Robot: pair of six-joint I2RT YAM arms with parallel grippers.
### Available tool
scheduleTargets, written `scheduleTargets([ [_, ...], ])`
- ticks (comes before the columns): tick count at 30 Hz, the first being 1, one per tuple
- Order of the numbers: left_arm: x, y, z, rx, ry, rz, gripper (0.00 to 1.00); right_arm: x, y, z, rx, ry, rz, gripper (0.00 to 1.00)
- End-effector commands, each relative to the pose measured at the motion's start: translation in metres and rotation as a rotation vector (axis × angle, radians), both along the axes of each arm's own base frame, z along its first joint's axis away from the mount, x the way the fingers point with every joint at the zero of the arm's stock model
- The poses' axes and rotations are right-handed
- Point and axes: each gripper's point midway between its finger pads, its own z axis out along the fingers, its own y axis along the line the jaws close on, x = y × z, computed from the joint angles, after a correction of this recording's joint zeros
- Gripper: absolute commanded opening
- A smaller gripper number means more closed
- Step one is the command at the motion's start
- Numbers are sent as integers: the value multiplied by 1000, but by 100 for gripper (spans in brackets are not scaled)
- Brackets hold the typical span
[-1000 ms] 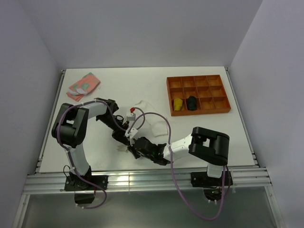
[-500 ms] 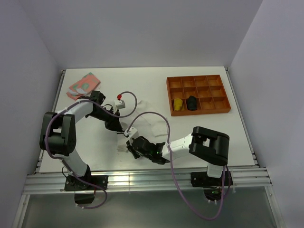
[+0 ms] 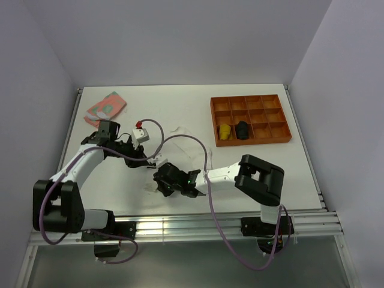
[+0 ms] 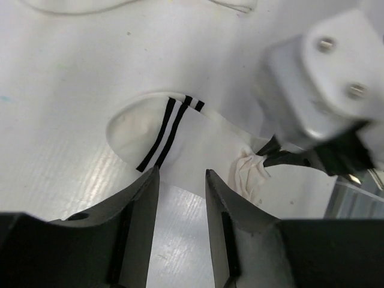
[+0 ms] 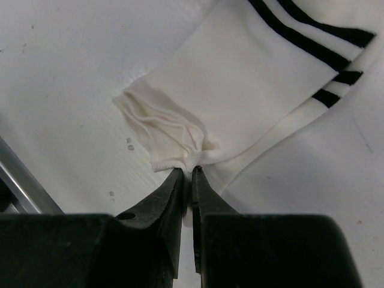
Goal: Roll the socks
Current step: Roll the sock at the center of the board.
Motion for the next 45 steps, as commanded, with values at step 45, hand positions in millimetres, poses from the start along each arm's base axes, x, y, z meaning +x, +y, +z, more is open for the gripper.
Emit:
scheduleTargets([
  [45, -22, -42, -41, 79, -268, -235, 72, 51, -23, 6, 80, 732, -94, 0],
])
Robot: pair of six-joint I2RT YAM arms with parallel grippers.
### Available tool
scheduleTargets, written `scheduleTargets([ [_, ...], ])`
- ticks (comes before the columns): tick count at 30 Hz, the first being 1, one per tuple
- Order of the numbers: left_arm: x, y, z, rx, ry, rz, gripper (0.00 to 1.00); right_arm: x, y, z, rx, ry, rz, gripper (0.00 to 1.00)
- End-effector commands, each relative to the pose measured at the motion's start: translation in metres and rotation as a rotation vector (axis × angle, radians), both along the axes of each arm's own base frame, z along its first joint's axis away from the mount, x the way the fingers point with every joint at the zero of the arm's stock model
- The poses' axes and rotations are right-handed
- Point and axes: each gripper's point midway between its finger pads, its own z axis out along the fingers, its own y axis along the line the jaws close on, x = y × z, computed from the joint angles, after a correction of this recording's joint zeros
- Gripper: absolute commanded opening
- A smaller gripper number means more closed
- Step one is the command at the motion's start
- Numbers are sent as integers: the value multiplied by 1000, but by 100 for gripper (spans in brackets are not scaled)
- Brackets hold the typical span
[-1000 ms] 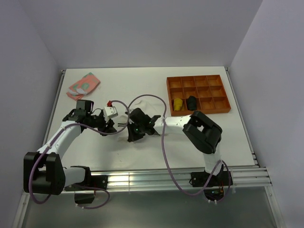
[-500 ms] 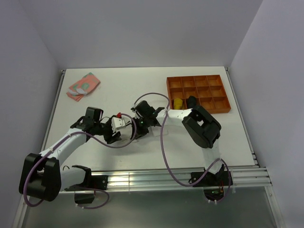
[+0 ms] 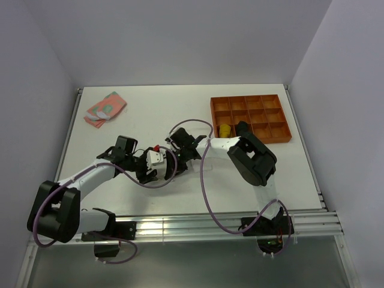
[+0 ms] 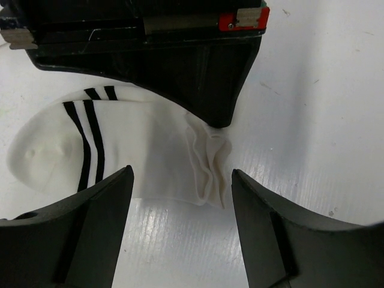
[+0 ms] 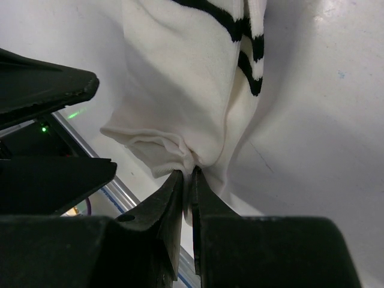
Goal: Roll the socks
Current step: Roll the sock at the center of the board.
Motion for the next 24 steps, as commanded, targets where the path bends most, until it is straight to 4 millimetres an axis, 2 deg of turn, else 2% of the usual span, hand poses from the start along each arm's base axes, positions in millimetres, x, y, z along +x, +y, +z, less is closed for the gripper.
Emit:
scheduleTargets([
  [1, 3, -12, 5, -46, -15, -25, 72, 5, 6, 4, 13, 14, -5, 0],
  [18, -2, -16, -16, -9, 42, -11, 71, 8, 1, 2, 17, 20, -26, 0],
  [24, -2, -18, -21, -6, 61, 0, 65, 7, -1, -2, 16, 22, -32, 0],
])
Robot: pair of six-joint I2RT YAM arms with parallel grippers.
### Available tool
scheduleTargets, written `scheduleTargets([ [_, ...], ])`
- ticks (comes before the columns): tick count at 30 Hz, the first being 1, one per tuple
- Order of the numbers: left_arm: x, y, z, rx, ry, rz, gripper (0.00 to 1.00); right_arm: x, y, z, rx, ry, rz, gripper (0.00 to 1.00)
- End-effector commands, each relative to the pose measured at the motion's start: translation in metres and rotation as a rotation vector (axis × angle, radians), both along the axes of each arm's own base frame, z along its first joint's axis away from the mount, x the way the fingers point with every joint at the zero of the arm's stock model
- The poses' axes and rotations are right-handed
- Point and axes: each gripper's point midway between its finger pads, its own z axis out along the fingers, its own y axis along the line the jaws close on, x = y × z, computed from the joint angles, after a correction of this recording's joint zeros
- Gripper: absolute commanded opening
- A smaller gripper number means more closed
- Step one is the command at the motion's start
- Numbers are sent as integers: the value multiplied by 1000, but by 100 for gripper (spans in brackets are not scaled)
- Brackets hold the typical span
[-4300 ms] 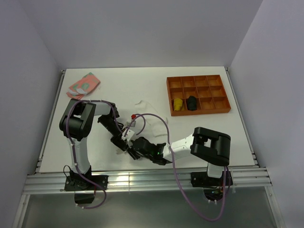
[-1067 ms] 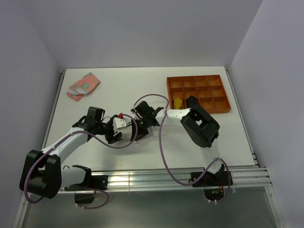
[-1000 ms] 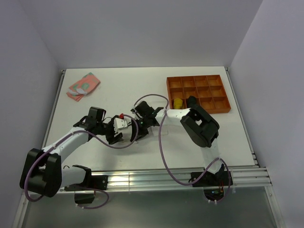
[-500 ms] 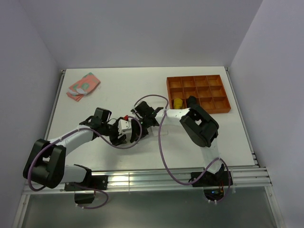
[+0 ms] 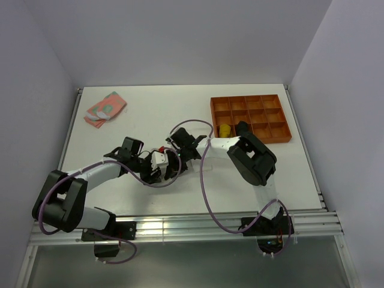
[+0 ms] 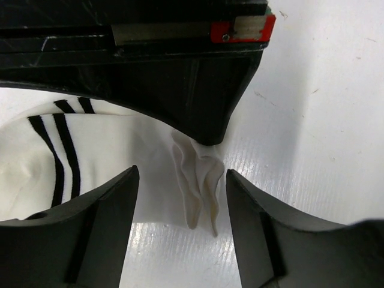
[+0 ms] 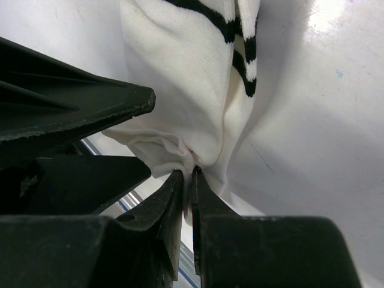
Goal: Roll the socks
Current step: Roll the sock at the center of the board.
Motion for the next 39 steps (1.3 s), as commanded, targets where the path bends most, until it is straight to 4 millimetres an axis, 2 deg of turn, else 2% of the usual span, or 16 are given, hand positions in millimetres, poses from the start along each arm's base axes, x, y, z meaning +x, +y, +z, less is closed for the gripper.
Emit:
scheduleTargets([
  [1, 3, -4, 0, -18, -6, 11, 64, 5, -1, -3, 5, 1, -16, 0],
  [8, 1, -4, -3, -8, 36, 25, 49, 3, -3, -4, 8, 3, -25, 0],
  [11, 0, -4, -6, 6, 75, 22, 34, 3, -4, -3, 13, -3, -31, 0],
  [16, -4, -3, -9, 11, 106, 34, 25, 6, -8, 1, 9, -36, -56, 0],
  [20, -11, -4, -9, 6, 157, 32, 15, 8, -14, 5, 5, -83, -89, 13],
  [21, -11, -5, -8, 3, 165, 29, 13, 12, -13, 16, 28, -120, -99, 19],
  [22, -13, -5, -8, 1, 178, 27, 11, 16, -15, 18, 26, -149, -118, 22],
  [23, -15, -5, -8, 1, 192, 28, 4, 14, -21, 15, 14, -162, -131, 29],
  [24, -16, -6, -8, -1, 198, 28, 1, 17, -21, 26, 36, -201, -143, 31],
  [25, -16, -5, -8, -2, 203, 34, 0, 18, -28, 22, 20, -224, -158, 34],
  [27, -20, -3, -9, 5, 221, 33, 0, 19, -28, 34, 44, -281, -170, 43],
  [29, -22, -4, -10, 7, 242, 24, 0, 20, -30, 34, 44, -322, -178, 46],
  [34, -30, 1, -9, 6, 332, -1, 0, 14, -38, 40, 32, -457, -197, 48],
  [36, -26, 2, -4, -21, 368, 1, 0, 18, -37, 49, 64, -534, -226, 49],
  [37, -26, 8, -5, -21, 402, 17, 0, 9, -42, 49, 72, -558, -222, 49],
  [39, -19, 8, 3, -45, 405, 3, 0, 14, -44, 62, 117, -639, -259, 49],
])
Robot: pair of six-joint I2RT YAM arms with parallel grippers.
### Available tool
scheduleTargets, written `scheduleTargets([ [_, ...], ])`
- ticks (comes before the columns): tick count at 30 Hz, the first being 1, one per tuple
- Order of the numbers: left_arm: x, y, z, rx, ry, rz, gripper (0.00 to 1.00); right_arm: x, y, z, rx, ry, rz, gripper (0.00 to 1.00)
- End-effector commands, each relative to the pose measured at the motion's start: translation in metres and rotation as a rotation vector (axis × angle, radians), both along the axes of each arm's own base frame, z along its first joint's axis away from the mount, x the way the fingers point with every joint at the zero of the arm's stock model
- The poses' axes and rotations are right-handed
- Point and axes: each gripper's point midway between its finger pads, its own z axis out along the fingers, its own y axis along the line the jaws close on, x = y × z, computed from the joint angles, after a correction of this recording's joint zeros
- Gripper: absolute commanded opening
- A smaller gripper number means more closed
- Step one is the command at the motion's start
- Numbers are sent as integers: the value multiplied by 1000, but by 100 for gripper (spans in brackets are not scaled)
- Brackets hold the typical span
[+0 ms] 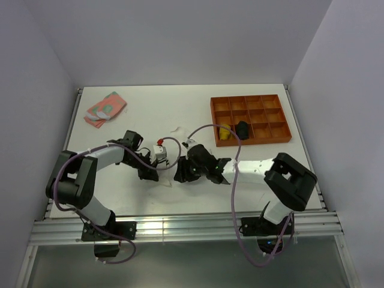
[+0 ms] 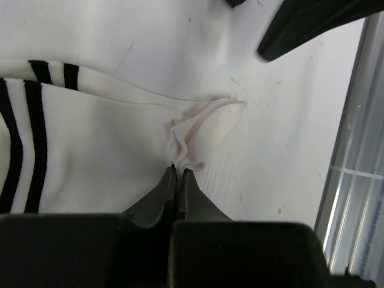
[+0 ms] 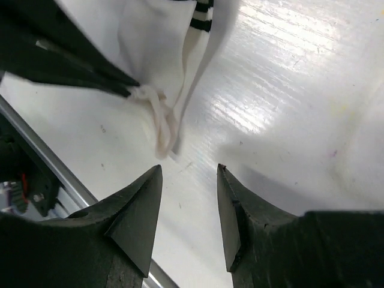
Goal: Roll the socks
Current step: Roll the sock at the center of the board.
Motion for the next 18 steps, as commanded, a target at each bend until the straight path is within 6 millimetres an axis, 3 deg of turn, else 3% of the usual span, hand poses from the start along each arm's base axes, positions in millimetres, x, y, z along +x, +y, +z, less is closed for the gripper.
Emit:
scheduleTargets([
  [1, -8, 5, 13, -44, 103, -23, 0, 15, 1, 32, 79, -233, -54, 49],
  [4, -4, 7, 17, -45, 123, -41, 0, 21, -3, 53, 60, -387, -80, 49],
  [5, -3, 8, 16, -37, 147, -37, 0, 9, 5, 56, 43, -420, -44, 49],
  [7, -6, 9, 13, -28, 173, -57, 0, 9, 15, 67, -10, -519, -22, 48],
  [8, -7, 10, 16, -21, 198, -60, 0, -6, 26, 66, -28, -539, 33, 48],
  [11, -6, 9, 14, -18, 248, -83, 0, -16, 49, 66, -67, -605, 118, 47],
  [12, -12, 11, 15, -12, 279, -97, 0, -23, 56, 56, -87, -605, 154, 47],
  [18, -15, 13, 10, 4, 342, -124, 0, -34, 82, 47, -142, -666, 269, 47],
])
